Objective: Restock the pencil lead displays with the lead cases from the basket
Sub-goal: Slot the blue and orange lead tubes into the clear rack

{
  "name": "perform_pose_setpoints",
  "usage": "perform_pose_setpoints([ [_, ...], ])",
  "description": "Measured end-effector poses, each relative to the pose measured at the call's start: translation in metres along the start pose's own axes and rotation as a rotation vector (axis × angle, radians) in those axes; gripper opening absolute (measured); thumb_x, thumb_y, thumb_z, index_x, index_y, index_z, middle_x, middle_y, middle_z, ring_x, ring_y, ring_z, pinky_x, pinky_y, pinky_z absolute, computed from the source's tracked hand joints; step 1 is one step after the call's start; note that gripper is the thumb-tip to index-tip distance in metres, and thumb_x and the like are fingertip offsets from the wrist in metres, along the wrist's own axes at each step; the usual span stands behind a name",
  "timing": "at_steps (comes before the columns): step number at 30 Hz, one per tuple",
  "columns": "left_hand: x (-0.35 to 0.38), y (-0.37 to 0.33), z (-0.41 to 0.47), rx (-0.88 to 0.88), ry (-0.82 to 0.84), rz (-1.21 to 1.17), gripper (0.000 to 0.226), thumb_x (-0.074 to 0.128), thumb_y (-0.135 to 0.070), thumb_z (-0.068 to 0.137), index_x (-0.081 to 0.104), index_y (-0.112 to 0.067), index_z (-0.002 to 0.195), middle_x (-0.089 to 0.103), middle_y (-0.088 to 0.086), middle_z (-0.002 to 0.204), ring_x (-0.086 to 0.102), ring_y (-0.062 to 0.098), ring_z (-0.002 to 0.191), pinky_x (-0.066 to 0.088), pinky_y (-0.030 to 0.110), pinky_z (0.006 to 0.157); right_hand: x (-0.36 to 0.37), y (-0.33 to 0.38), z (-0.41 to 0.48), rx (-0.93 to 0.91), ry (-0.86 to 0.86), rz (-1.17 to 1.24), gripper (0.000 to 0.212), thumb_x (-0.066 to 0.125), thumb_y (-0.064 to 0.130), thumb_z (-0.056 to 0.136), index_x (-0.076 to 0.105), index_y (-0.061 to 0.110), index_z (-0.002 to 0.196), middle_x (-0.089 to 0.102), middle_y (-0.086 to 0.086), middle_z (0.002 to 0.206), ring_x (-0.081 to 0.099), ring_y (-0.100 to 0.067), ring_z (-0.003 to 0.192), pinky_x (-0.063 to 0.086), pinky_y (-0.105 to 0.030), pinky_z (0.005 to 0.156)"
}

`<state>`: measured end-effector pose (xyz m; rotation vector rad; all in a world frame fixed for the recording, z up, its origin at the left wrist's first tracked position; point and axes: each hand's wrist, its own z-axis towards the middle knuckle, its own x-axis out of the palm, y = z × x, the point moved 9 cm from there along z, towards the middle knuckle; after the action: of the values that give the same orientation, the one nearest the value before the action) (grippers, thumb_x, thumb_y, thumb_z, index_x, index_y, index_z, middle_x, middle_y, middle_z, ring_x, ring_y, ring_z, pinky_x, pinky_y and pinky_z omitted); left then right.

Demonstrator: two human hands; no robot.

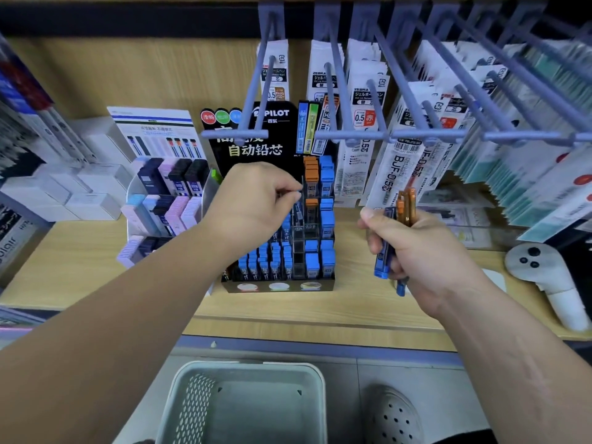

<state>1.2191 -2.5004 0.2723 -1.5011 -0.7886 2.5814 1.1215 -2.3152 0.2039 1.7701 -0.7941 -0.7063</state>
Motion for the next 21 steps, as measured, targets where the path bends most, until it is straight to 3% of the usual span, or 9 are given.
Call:
perform_pose_setpoints([
  [3, 0.001, -0.001, 0.008, 0.018, 0.012, 0.025, 0.011, 0.072, -0.014, 0.089, 0.079, -0.012, 0.098, 0.066, -0.008, 0.081, 0.045, -0.015, 0.066, 0.031, -0.003, 0.070, -0.001, -0.004, 0.000, 0.028, 0.016, 0.013, 0.025, 0.069, 0.038, 0.093, 0.073, 0.013, 0.093, 0.057, 0.002, 0.061, 0.036, -0.009, 0.042, 0.030, -0.023, 0.044],
  [6, 0.002, -0.001, 0.015, 0.011, 0.070, 0.056, 0.011, 0.071, -0.014, 0.090, 0.079, -0.011, 0.097, 0.062, -0.011, 0.077, 0.049, -0.011, 0.064, 0.031, -0.006, 0.068, 0.001, -0.007, 0.000, 0.046, 0.035, 0.016, 0.027, 0.070, 0.039, 0.092, 0.073, 0.012, 0.096, 0.058, 0.001, 0.062, 0.036, -0.009, 0.043, 0.031, -0.022, 0.043],
  [8, 0.006, -0.002, 0.016, 0.022, 0.119, 0.074, 0.011, 0.070, -0.013, 0.091, 0.080, -0.011, 0.095, 0.069, -0.006, 0.082, 0.059, 0.001, 0.072, 0.039, 0.002, 0.074, 0.002, -0.008, 0.000, 0.051, 0.041, 0.017, 0.027, 0.070, 0.038, 0.092, 0.073, 0.012, 0.097, 0.058, 0.001, 0.063, 0.036, -0.010, 0.044, 0.032, -0.021, 0.042],
  [10, 0.014, -0.004, 0.014, 0.057, 0.137, 0.107, 0.009, 0.071, -0.011, 0.089, 0.080, -0.010, 0.092, 0.073, 0.000, 0.088, 0.066, 0.015, 0.083, 0.050, 0.024, 0.083, 0.003, -0.008, 0.000, 0.054, 0.042, 0.016, 0.029, 0.071, 0.037, 0.092, 0.072, 0.009, 0.100, 0.058, 0.001, 0.063, 0.037, -0.008, 0.042, 0.032, -0.020, 0.041],
  [12, 0.021, 0.000, 0.011, 0.044, 0.124, 0.124, 0.005, 0.075, -0.012, 0.086, 0.080, -0.011, 0.084, 0.069, -0.001, 0.083, 0.064, 0.017, 0.081, 0.054, 0.035, 0.082, 0.005, -0.008, 0.000, 0.058, 0.050, 0.024, 0.030, 0.072, 0.036, 0.091, 0.071, 0.008, 0.101, 0.059, 0.000, 0.063, 0.038, -0.008, 0.042, 0.033, -0.020, 0.041],
  [18, 0.031, 0.010, 0.011, -0.050, 0.134, 0.200, 0.012, 0.079, -0.024, 0.082, 0.072, -0.020, 0.072, 0.057, -0.008, 0.080, 0.061, 0.018, 0.076, 0.056, 0.040, 0.073, 0.026, -0.008, -0.004, 0.060, 0.220, 0.103, 0.003, 0.073, 0.019, 0.090, 0.072, 0.017, 0.088, 0.059, 0.000, 0.064, 0.035, -0.010, 0.047, 0.026, -0.023, 0.046],
  [21, 0.025, 0.008, 0.011, -0.061, 0.114, 0.183, 0.010, 0.081, -0.025, 0.080, 0.072, -0.020, 0.078, 0.058, -0.007, 0.079, 0.061, 0.018, 0.075, 0.056, 0.038, 0.073, 0.039, -0.007, -0.008, 0.067, 0.313, 0.159, 0.013, 0.072, 0.016, 0.089, 0.072, 0.011, 0.101, 0.061, 0.000, 0.066, 0.038, -0.008, 0.048, 0.028, -0.021, 0.047],
])
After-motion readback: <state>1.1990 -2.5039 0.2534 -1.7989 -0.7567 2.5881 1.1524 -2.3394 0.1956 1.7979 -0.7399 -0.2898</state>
